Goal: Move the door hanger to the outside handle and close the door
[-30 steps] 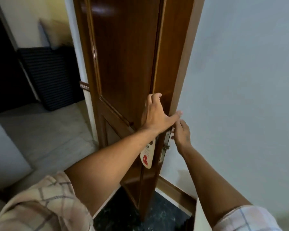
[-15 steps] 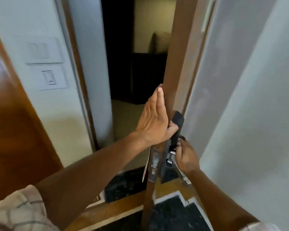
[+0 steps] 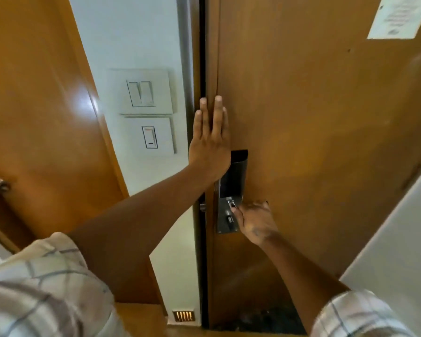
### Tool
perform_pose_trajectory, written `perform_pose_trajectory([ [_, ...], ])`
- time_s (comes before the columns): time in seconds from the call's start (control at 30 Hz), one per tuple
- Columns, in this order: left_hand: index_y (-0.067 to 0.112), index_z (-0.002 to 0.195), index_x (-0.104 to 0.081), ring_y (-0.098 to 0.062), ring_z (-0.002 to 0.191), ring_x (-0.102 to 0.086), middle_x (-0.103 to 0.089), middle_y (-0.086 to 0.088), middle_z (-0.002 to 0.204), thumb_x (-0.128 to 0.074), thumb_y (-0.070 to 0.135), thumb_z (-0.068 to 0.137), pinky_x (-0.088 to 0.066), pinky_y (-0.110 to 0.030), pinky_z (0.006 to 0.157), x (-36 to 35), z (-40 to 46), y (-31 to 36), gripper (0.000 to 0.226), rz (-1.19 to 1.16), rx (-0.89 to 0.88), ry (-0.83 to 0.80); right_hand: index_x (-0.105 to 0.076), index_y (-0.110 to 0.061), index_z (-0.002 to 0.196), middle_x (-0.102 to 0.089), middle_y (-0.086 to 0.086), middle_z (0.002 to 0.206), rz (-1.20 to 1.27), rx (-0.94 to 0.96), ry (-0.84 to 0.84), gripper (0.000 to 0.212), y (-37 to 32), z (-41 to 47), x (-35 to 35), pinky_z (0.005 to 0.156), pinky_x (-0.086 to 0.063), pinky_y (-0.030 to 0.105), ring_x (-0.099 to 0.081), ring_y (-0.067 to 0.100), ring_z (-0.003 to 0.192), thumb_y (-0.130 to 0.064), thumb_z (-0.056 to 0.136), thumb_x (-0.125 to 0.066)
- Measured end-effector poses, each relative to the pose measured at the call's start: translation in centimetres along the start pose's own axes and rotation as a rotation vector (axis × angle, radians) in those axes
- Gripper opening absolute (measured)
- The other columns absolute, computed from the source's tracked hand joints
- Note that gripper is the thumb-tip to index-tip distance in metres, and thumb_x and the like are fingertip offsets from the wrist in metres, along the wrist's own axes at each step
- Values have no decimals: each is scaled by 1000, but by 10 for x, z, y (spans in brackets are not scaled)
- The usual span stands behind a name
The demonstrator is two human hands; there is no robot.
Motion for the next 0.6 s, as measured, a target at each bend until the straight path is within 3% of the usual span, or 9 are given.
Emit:
perform_pose_trajectory([
  [0.1,-5,145,22,-41,151,13,16,-26,163,-48,29,95,14,-48,118,-44,48,-6,93,75,53,-64,-46,-30,72,-49,-10,64,-29,-15,-40,47,6,55,-21,81,-32,38,-47,13,69,-54,99,-16],
  [0.2,-1,149,20,-42,150,16,19,-27,162,-59,38,90,10,-50,120,-77,84,-10,106,75,105,-147,-52,-30,78,-53,-8,64,-15,-54,-40,51,13,96,-35,84,-33,37,-51,12,67,-57,98,-13],
  [0.27,1,151,18,-42,150,15,18,-27,163,-58,32,91,5,-51,122,-95,102,-15,102,76,126,-153,-52,-31,81,-51,-9,62,5,-66,-25,49,18,119,-42,84,-31,38,-50,11,64,-56,98,-14],
  [0.4,2,152,15,-42,151,12,13,-26,164,-51,19,94,0,-52,124,-124,130,-21,90,65,133,-136,-43,-32,68,-48,-8,52,-1,-70,41,44,25,152,-53,83,-35,40,-46,9,50,-52,101,-21],
  [0.6,1,150,19,-45,150,12,13,-28,163,-54,17,88,4,-54,120,-151,154,-28,97,75,121,-124,-58,-27,80,-49,-7,50,-68,-79,48,53,35,176,-66,85,-34,40,-45,11,48,-52,102,-17],
])
Point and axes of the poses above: each hand's wrist, its own z-axis towards the middle knuckle, its own x-axis out of the back of the hand, y = z × x, the point moved 8 cm from there along z, towards the middle knuckle
